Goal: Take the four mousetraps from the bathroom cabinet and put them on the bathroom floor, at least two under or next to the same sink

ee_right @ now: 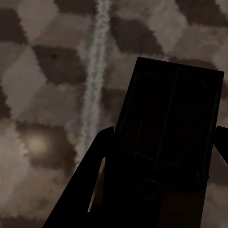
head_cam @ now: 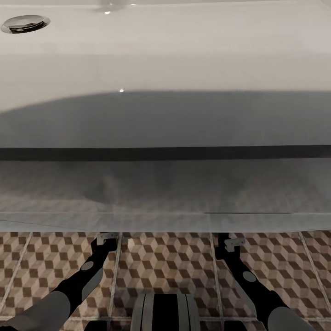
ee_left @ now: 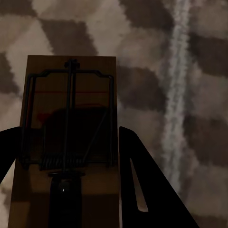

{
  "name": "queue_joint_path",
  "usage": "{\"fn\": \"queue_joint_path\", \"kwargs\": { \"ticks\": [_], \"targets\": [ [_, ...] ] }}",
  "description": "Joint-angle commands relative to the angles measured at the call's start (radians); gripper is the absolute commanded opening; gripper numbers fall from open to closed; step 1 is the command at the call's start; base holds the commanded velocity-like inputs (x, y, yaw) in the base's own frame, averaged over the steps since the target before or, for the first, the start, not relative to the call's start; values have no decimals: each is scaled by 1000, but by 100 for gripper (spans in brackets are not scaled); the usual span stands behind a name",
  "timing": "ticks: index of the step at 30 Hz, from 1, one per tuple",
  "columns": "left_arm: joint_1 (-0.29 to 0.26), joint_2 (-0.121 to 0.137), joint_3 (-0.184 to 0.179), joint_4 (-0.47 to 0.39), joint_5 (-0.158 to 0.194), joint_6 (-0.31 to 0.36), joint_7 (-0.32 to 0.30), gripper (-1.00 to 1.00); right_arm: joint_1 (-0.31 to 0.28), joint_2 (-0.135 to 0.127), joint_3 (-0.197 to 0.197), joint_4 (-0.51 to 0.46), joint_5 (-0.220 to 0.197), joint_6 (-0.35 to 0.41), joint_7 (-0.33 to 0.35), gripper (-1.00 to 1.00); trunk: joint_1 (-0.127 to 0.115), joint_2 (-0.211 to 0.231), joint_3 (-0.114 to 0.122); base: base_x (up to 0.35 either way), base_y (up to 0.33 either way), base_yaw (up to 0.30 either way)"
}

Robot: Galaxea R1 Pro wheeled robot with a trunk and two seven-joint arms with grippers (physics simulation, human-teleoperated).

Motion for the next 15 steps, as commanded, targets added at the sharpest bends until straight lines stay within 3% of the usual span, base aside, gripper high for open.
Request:
{"fn": "queue_joint_path", "kwargs": {
  "ticks": [1,15],
  "targets": [
    [-1,1,-9,-1,2,-3,11,-100,-1,-1,6,1,-12,-4,4,-100,0,0,-1,0,0,0],
    [-1,5,-11,-1,-5,-2,9,-100,-1,-1,6,1,-12,-4,4,-100,0,0,-1,0,0,0]
  ]
}}
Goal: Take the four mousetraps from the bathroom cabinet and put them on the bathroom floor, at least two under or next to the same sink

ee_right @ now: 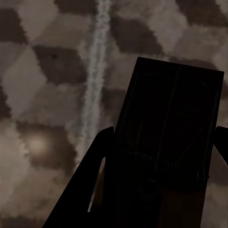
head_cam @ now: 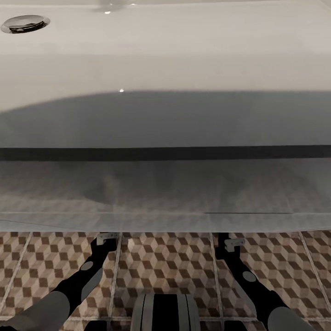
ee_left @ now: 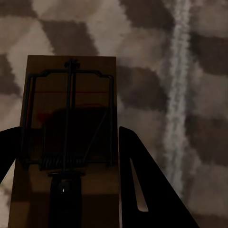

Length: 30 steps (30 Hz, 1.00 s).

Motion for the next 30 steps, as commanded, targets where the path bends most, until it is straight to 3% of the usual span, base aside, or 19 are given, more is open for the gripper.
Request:
{"fn": "queue_joint_path", "kwargs": {
  "ticks": [1,14,21,30],
  "targets": [
    [-1,1,-8,-1,1,-2,11,-100,-1,-1,6,1,-12,-4,4,-100,0,0,-1,0,0,0],
    [-1,-3,-11,2,0,10,12,-100,-1,3,3,-2,-12,-4,4,-100,0,0,-1,0,0,0],
    [-1,2,-11,1,0,8,13,-100,-6,0,0,-52,-12,-4,-3,-100,0,0,-1,0,0,0],
    [-1,2,-10,1,0,6,14,-100,-45,-4,0,-61,-15,0,-5,-100,0,0,-1,0,0,0]
  ]
}}
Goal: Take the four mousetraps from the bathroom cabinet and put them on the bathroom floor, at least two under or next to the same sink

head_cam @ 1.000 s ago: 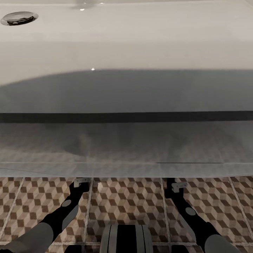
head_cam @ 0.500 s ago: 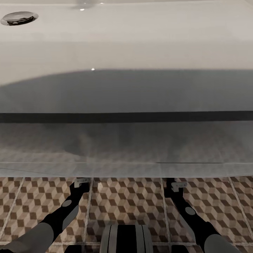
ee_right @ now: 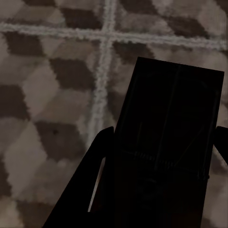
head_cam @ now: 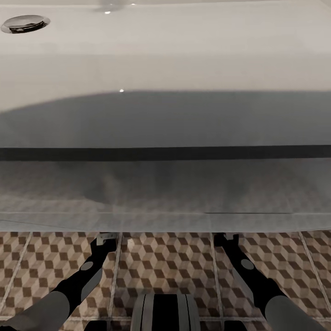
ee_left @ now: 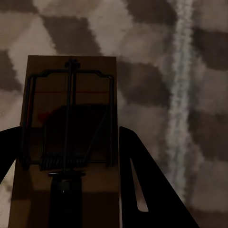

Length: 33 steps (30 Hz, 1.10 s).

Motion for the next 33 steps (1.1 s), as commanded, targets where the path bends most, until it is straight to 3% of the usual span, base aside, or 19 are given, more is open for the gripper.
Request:
{"fn": "queue_joint_path", "kwargs": {
  "ticks": [1,8,15,21,28,33],
  "targets": [
    [-1,2,-9,-1,2,-3,11,-100,-2,-1,6,1,-12,-4,3,-100,0,0,-1,0,0,0],
    [-1,3,-9,-1,2,-4,11,-100,-4,-2,8,4,-9,-3,9,-100,0,0,-1,0,0,0],
    [-1,3,-9,-1,3,-2,10,-100,-4,-1,10,11,47,-6,17,-100,0,0,-1,0,0,0],
    [-1,3,-9,-1,3,-4,11,-100,-4,-1,9,13,59,-11,36,-100,0,0,-1,0,0,0],
    [-1,3,-7,-9,3,-2,10,-100,-3,0,11,40,55,-98,40,-100,0,0,-1,0,0,0],
    [-1,2,-7,-24,2,0,10,-100,-3,4,12,83,59,-115,40,-100,0,0,-1,0,0,0]
  ]
}}
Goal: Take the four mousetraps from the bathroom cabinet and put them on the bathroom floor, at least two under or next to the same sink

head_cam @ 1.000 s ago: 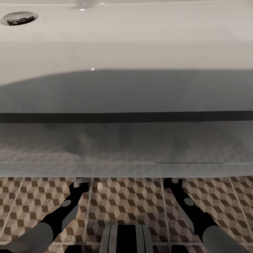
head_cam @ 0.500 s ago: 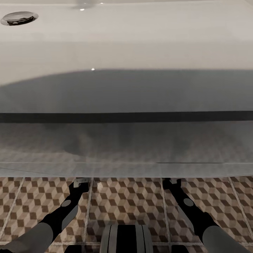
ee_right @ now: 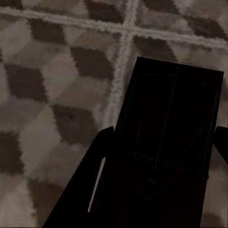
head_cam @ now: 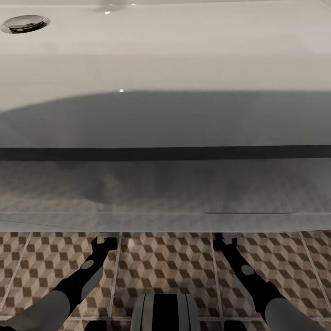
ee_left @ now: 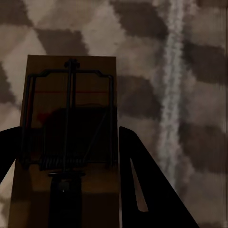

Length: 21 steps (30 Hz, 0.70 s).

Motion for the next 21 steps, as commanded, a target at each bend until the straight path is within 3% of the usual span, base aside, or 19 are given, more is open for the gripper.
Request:
{"fn": "queue_joint_path", "kwargs": {
  "ticks": [1,5,10,16,21],
  "targets": [
    [-1,1,-9,-2,2,-3,11,-100,-1,0,5,4,-12,-4,7,-100,0,0,-1,0,0,0],
    [-2,1,-8,-4,2,11,12,-100,-5,1,5,8,-13,13,-1,-100,0,0,-1,0,0,0],
    [-3,1,-9,-6,2,42,12,-100,-15,1,4,8,-14,89,-5,-100,0,0,-1,0,0,0],
    [-16,1,-8,-18,2,59,14,-100,-24,1,2,5,-11,112,-6,-100,0,0,-1,0,0,0],
    [-29,1,-8,-27,4,162,14,-100,-42,1,2,6,-16,118,-8,-100,0,0,-1,0,0,0]
  ]
}}
